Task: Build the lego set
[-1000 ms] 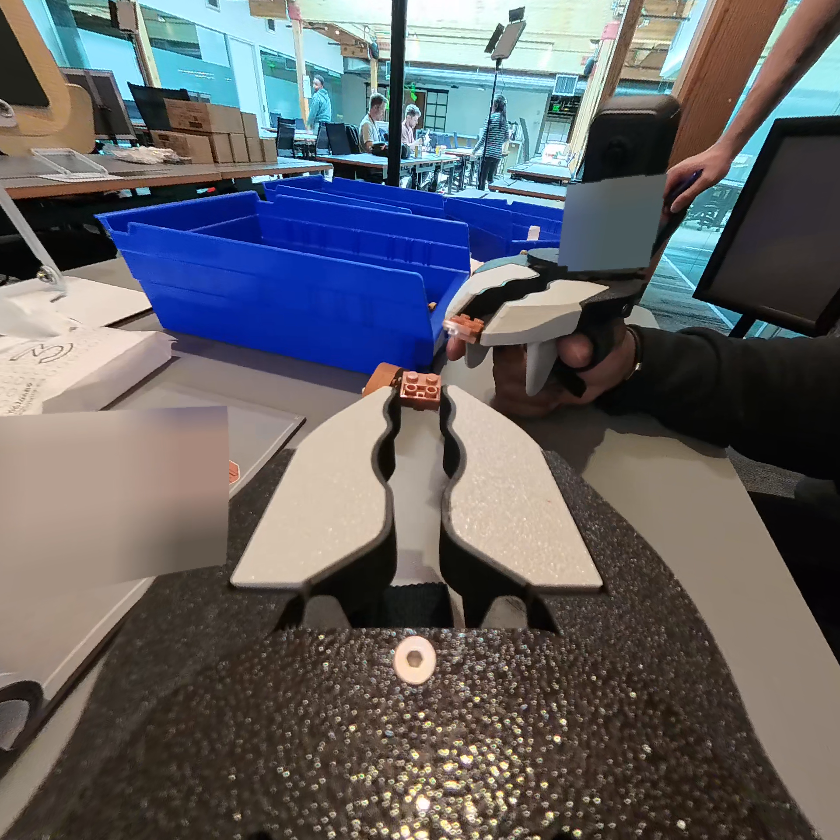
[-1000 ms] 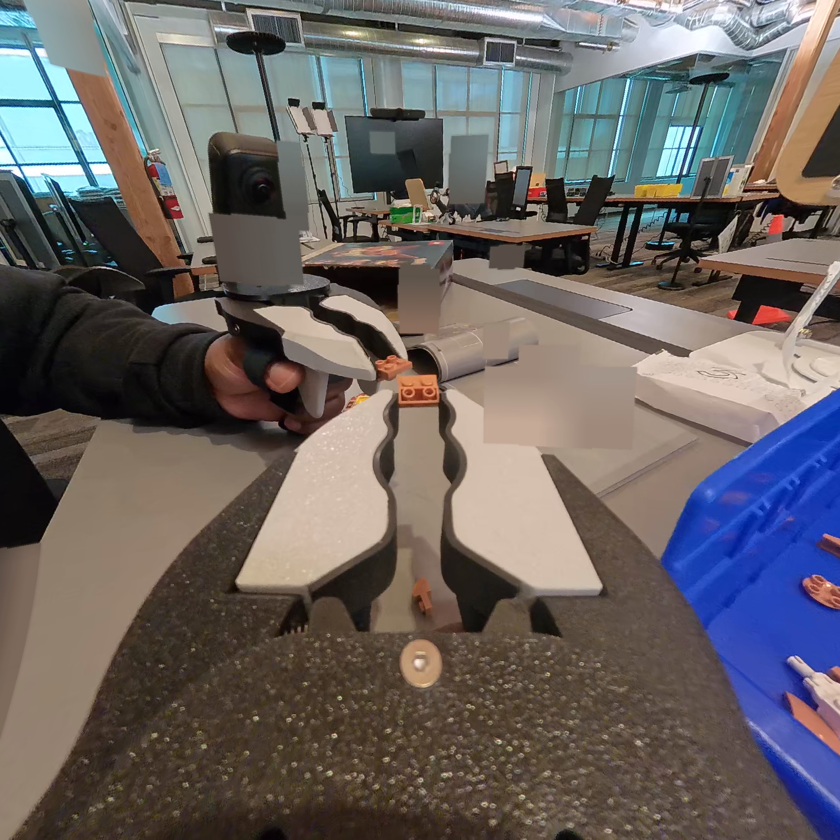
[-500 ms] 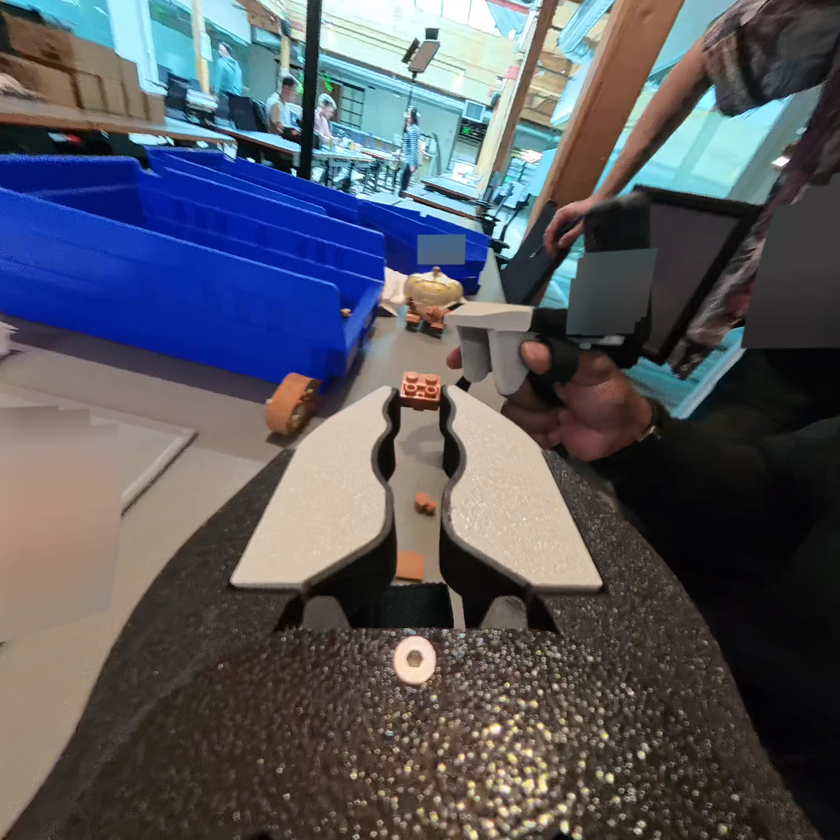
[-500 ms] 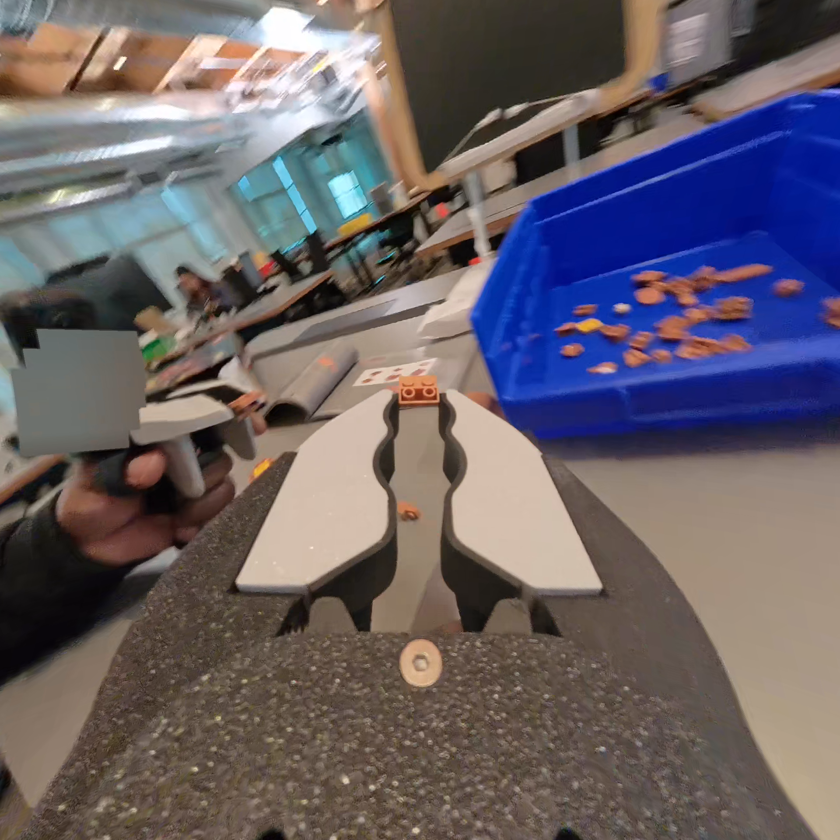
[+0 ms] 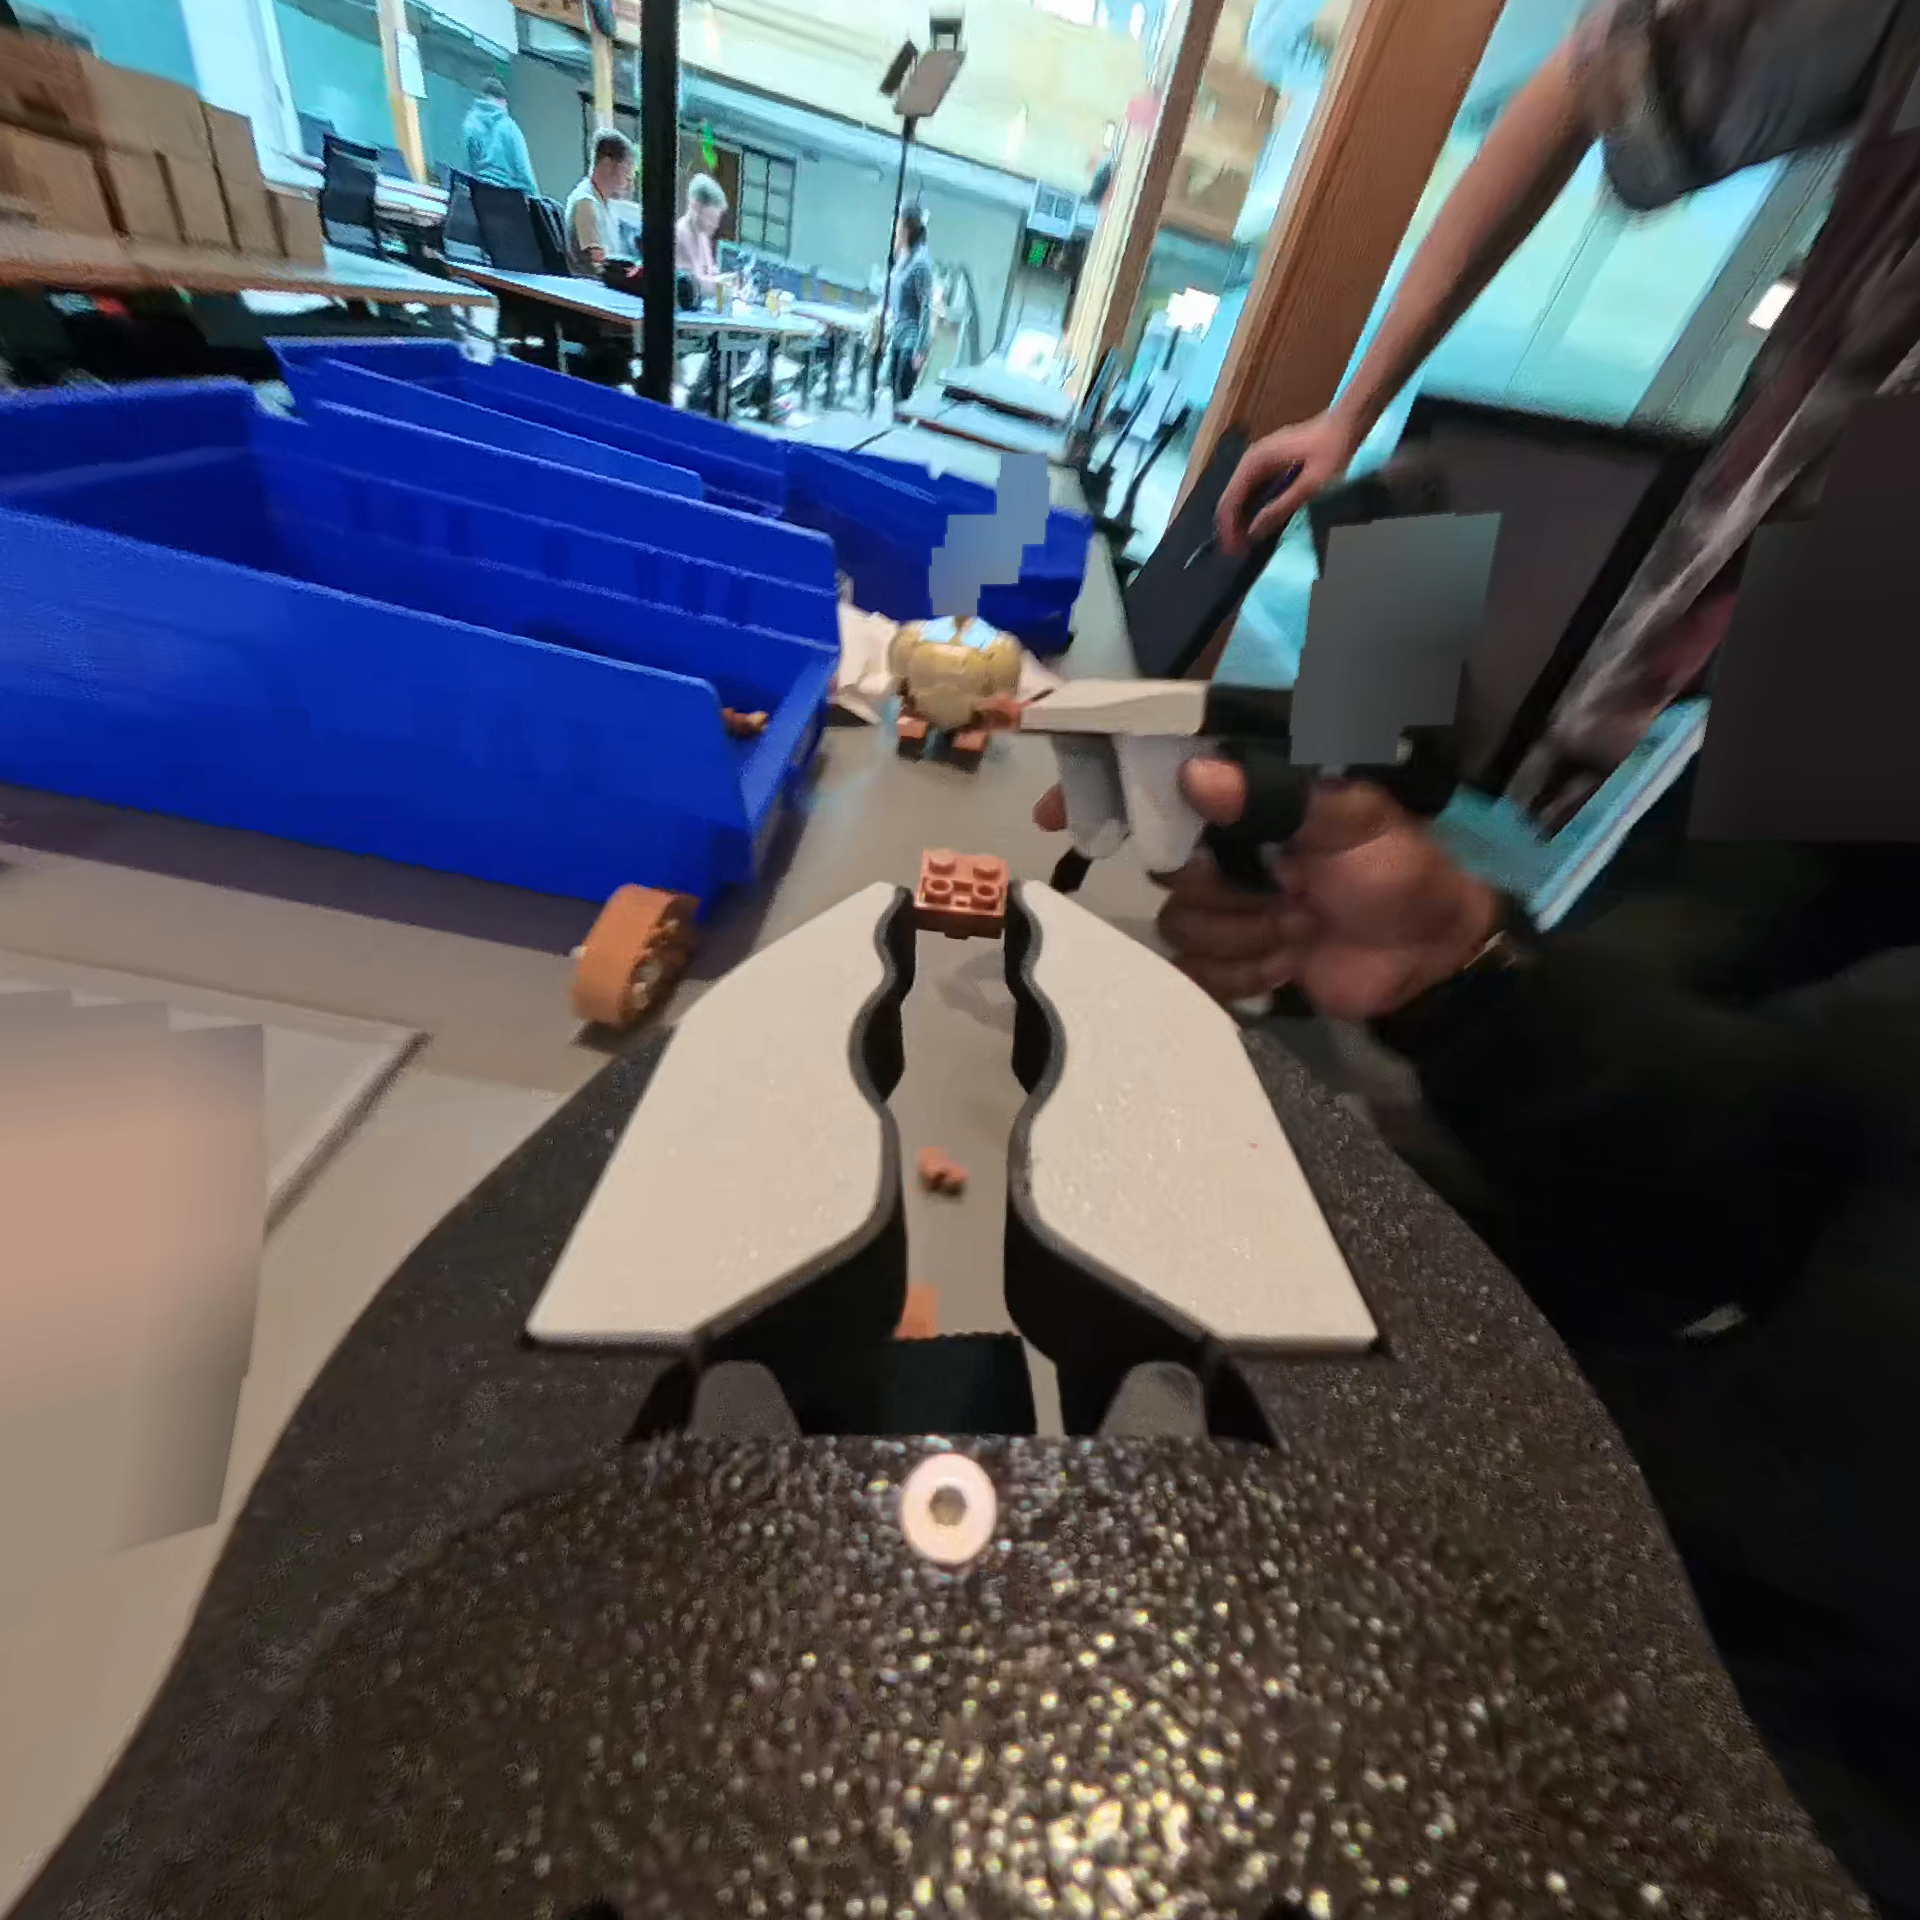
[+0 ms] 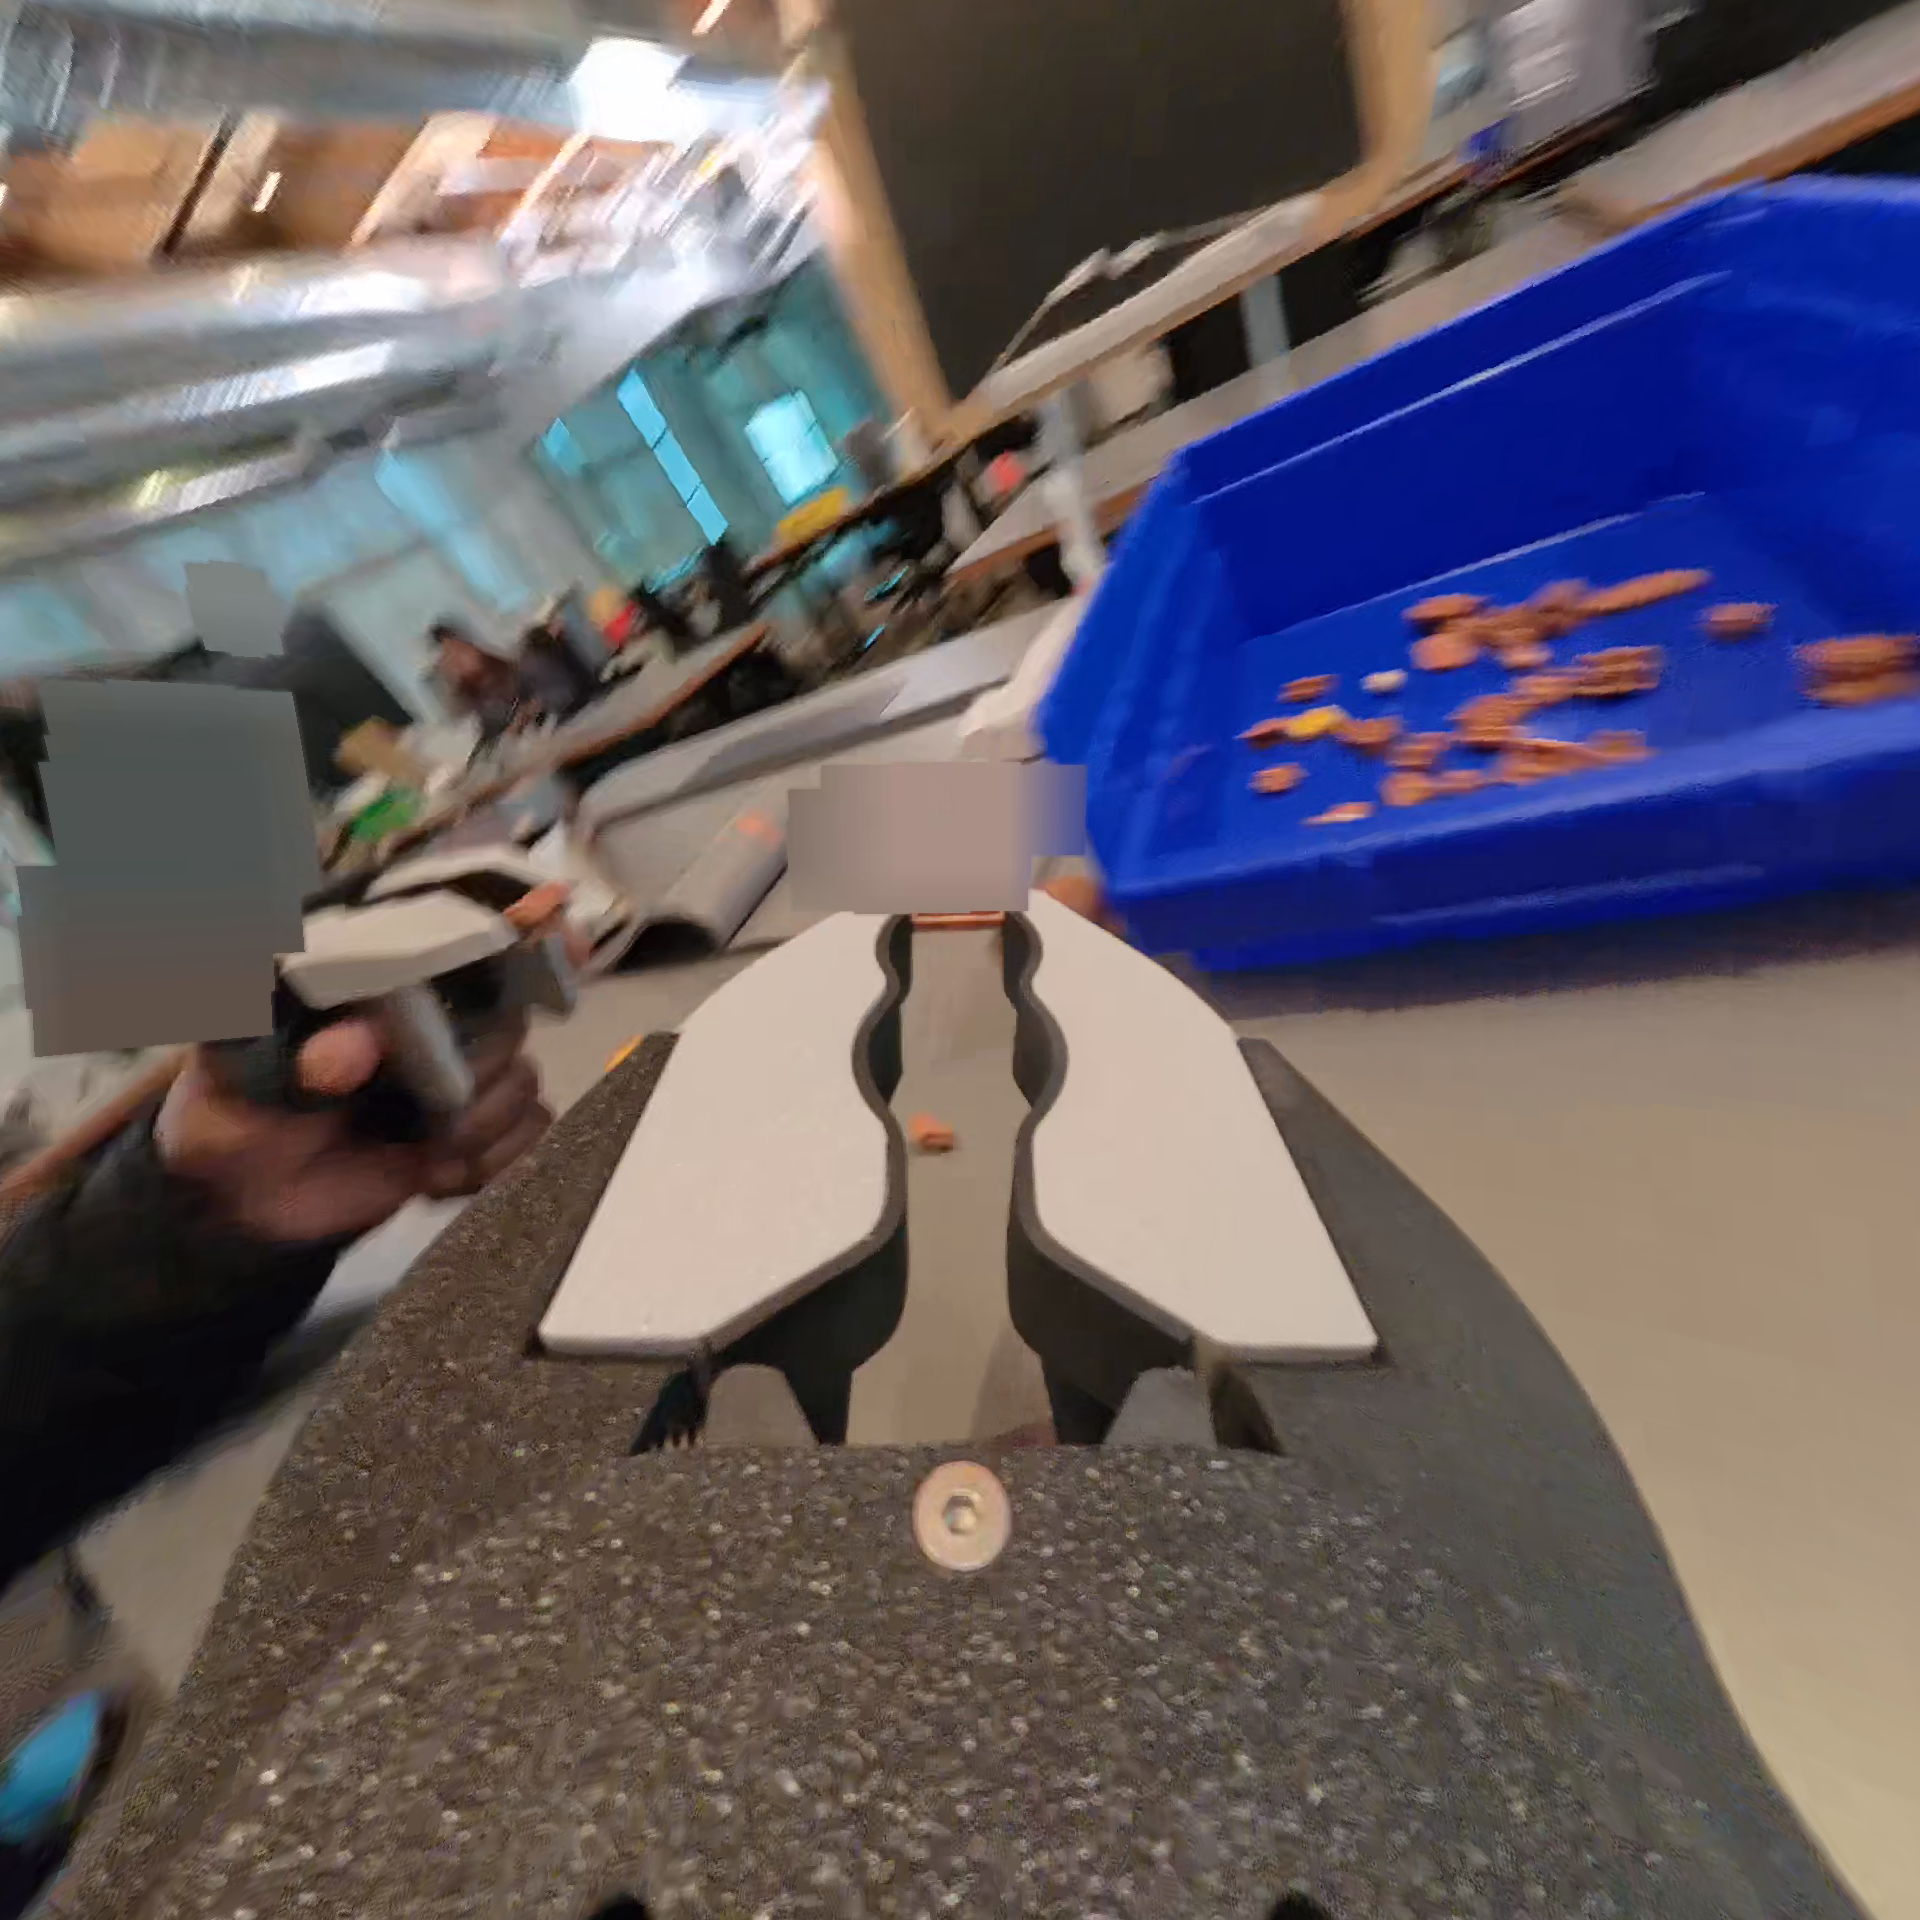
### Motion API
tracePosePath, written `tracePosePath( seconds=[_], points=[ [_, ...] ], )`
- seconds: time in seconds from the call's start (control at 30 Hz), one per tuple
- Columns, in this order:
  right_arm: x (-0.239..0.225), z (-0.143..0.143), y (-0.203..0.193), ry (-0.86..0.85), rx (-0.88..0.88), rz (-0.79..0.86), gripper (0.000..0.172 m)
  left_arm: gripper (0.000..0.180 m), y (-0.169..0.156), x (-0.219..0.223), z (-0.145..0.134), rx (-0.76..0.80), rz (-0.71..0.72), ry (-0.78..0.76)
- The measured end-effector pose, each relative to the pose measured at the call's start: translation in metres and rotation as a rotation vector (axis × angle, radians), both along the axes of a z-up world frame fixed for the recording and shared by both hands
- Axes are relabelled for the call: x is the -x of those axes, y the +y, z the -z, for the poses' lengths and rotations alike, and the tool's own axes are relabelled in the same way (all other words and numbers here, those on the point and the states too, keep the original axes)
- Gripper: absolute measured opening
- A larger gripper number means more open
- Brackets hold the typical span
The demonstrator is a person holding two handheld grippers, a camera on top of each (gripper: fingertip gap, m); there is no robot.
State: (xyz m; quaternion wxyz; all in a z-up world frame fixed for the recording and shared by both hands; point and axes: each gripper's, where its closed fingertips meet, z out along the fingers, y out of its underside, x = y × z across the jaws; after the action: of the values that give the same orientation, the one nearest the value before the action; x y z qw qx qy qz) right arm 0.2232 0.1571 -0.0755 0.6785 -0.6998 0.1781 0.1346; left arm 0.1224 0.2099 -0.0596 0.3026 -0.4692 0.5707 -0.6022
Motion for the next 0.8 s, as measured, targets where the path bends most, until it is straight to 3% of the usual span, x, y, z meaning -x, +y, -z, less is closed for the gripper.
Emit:
tracePosePath(
  seconds=[0.1, 0.2, 0.43, 0.8],
  points=[
    [0.050, 0.012, 0.033, -0.166, 0.101, -0.192, 0.016, 0.016, 0.011, 0.007, 0.014, -0.255, -0.056, 0.012],
    [0.085, 0.028, 0.051, -0.206, 0.144, -0.306, 0.016, 0.016, 0.022, 0.013, 0.028, -0.374, -0.112, 0.029],
    [0.081, 0.015, 0.052, -0.201, 0.045, -0.252, 0.016, 0.016, 0.026, 0.018, 0.044, -0.407, -0.138, 0.044],
    [0.092, 0.017, 0.052, -0.285, 0.065, -0.279, 0.016, 0.016, 0.017, 0.017, 0.051, -0.401, -0.107, 0.062]
  ],
)
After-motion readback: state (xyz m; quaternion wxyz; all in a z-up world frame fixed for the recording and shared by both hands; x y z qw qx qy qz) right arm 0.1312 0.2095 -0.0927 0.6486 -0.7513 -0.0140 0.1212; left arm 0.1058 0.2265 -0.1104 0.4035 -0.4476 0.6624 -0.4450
